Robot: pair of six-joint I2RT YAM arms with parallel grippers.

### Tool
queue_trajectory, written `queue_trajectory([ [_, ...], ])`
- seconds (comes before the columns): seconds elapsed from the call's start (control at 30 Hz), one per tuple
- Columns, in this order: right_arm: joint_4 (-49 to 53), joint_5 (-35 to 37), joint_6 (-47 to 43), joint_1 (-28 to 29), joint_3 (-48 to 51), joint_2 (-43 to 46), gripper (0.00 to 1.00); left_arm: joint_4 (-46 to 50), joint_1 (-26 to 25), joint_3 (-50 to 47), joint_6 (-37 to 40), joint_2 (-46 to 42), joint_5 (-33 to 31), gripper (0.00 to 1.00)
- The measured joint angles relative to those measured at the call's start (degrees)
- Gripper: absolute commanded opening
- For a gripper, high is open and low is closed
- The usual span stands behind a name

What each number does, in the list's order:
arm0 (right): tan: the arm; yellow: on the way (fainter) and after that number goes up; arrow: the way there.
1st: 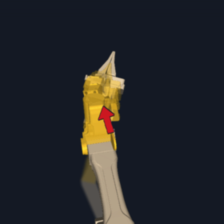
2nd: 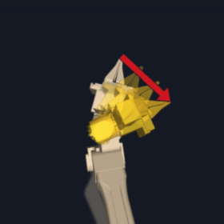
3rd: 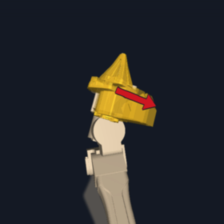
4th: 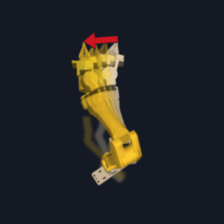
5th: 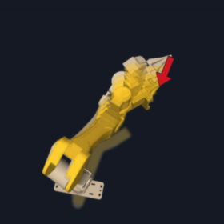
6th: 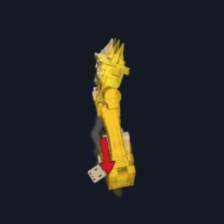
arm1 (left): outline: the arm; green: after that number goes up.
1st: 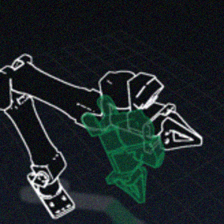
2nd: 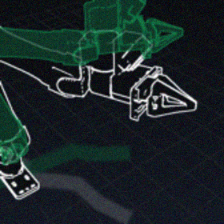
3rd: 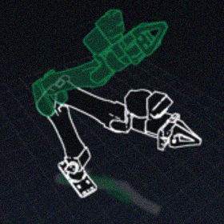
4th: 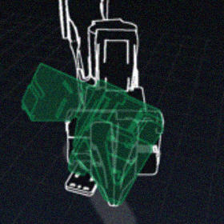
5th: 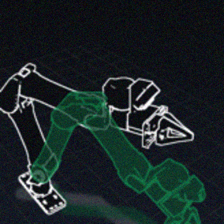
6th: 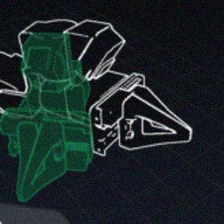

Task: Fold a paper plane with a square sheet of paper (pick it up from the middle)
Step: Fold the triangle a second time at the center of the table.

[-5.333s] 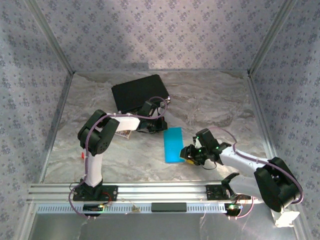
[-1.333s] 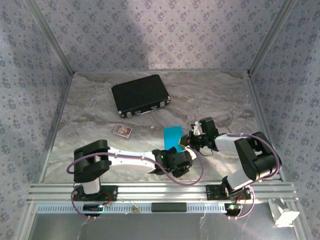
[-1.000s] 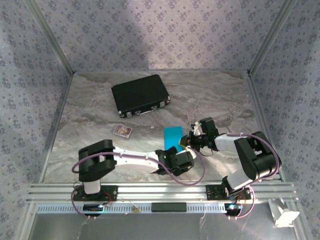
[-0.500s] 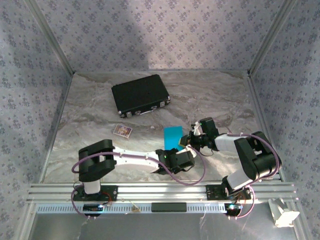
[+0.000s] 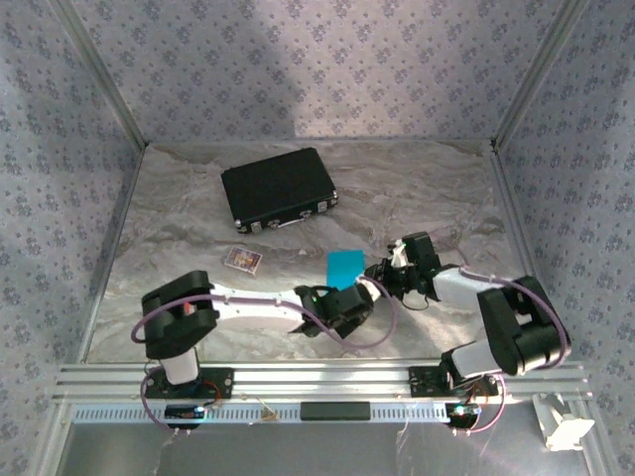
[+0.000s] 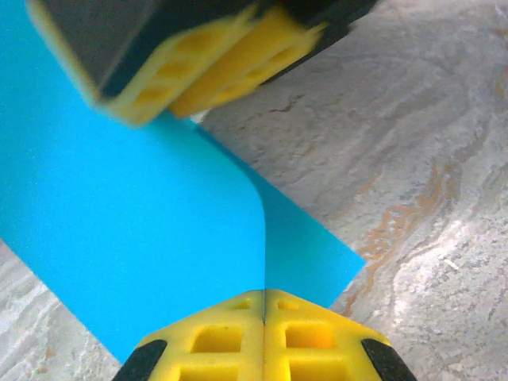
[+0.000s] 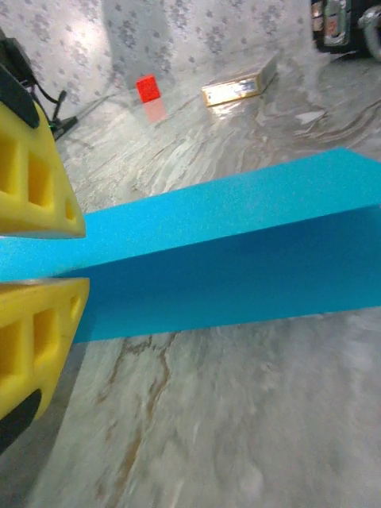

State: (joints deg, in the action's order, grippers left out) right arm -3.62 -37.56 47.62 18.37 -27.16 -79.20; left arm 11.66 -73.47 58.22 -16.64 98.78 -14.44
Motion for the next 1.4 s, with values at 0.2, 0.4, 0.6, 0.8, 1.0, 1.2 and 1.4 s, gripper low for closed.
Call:
queue_trajectory([
  [0.2, 8.6, 5.2, -1.9, -3.3, 0.2, 11.7, 0.27, -6.0, 7.8, -3.7, -5.2, -3.6, 12.8, 0.0],
  [0.4, 12.1, 5.6, -2.1, -3.5, 2.8, 17.2, 0.17, -10.2, 11.4, -4.9, -9.5, -3.6, 21.0, 0.0],
  [0.6, 11.7, 5.3, -0.6, -0.5, 6.6, 17.9, 0.08, -13.6, 13.6, -5.3, -13.1, -3.6, 24.5, 0.0],
  [0.8, 7.1, 5.5, 1.9, 5.2, 6.9, 15.8, 0.01, -14.9, 14.3, -7.2, -14.9, -3.6, 25.3, 0.0],
  [1.0, 1.2, 6.4, 5.7, 8.2, 6.9, 12.1, 0.0, -15.0, 14.3, -7.5, -15.0, -3.5, 25.8, 0.05],
  [1.2, -3.0, 6.3, 7.6, 9.4, 6.9, 10.0, 0.0, -14.9, 14.3, -7.5, -15.2, -3.4, 26.6, 0.1],
  [1.4, -5.1, 6.3, 8.6, 9.4, 6.9, 9.4, 0.0, -14.9, 14.3, -7.5, -15.4, -2.8, 27.0, 0.12],
])
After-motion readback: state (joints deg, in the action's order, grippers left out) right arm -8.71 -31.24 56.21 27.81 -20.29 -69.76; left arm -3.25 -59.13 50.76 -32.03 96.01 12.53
